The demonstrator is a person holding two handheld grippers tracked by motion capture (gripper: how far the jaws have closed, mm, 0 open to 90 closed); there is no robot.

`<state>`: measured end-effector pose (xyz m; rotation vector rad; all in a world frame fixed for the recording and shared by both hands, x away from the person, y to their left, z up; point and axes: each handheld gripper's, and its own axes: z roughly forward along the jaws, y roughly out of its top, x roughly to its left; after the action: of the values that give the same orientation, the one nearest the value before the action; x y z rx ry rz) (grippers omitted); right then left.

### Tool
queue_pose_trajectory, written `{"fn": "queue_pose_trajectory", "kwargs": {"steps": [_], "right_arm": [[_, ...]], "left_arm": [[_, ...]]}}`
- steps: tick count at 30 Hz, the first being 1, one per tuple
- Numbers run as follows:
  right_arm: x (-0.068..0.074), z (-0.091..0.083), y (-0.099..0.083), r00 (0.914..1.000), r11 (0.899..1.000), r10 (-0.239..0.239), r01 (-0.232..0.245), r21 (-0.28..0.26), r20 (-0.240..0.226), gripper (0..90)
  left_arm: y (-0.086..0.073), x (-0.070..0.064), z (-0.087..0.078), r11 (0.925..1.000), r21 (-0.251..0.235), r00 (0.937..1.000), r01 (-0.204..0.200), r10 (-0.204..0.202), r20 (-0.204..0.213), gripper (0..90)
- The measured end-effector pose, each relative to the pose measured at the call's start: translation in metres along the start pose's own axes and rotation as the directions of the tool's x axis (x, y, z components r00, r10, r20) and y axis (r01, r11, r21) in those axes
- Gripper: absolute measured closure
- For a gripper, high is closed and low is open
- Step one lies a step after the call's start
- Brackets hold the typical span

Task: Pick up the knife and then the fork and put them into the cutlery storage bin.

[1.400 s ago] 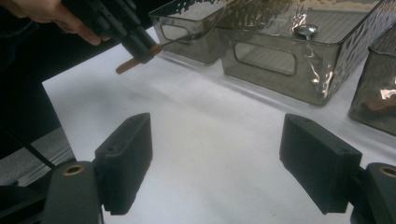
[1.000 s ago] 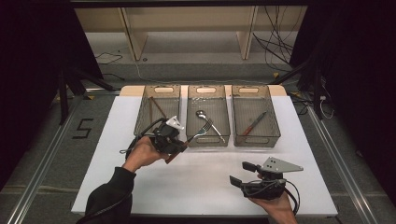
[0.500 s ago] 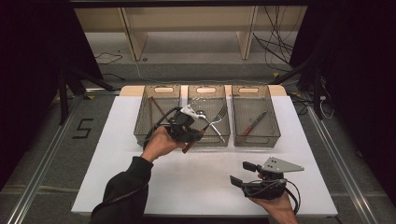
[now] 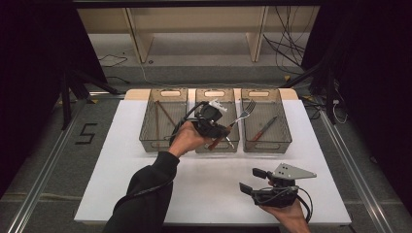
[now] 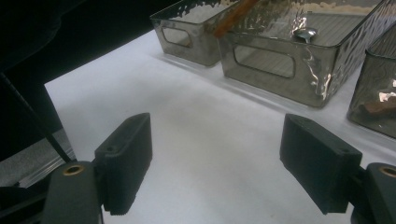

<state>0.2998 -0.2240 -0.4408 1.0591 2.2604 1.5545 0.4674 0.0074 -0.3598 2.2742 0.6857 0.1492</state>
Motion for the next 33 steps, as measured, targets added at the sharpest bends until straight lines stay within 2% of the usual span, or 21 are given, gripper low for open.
{"fn": "queue_pose_trajectory", "kwargs": {"steps": [4, 8, 15, 26, 33], "right_arm": [[0.0, 0.0, 0.0, 1.0, 1.0, 0.0, 0.0, -0.001, -0.002, 26.0], [0.001, 0.0, 0.0, 1.0, 1.0, -0.001, 0.001, -0.001, -0.005, 26.0], [0.001, 0.0, 0.0, 1.0, 1.0, -0.001, 0.001, -0.004, -0.007, 26.0], [0.0, -0.001, 0.001, 0.9999, 1.0, 0.002, -0.002, -0.007, -0.012, 26.0], [0.0, -0.001, 0.001, 0.9999, 1.0, 0.002, -0.002, -0.007, -0.016, 26.0]], "left_arm": [[0.012, -0.002, 0.011, 0.9999, -0.011, 0.9999, 0.002, -0.002, 0.012, 76.6], [0.022, -0.003, 0.021, 0.9994, -0.027, 0.9994, 0.022, -0.021, 0.028, 76.6], [0.04, -0.001, 0.039, 0.9977, -0.043, 0.9983, 0.052, -0.051, 0.028, 76.6], [0.059, 0.004, 0.056, 0.9939, -0.068, 0.9962, 0.087, -0.086, 0.012, 76.5], [0.068, -0.001, 0.064, 0.9908, -0.089, 0.9947, 0.101, -0.1, 0.024, 76.5]]}}
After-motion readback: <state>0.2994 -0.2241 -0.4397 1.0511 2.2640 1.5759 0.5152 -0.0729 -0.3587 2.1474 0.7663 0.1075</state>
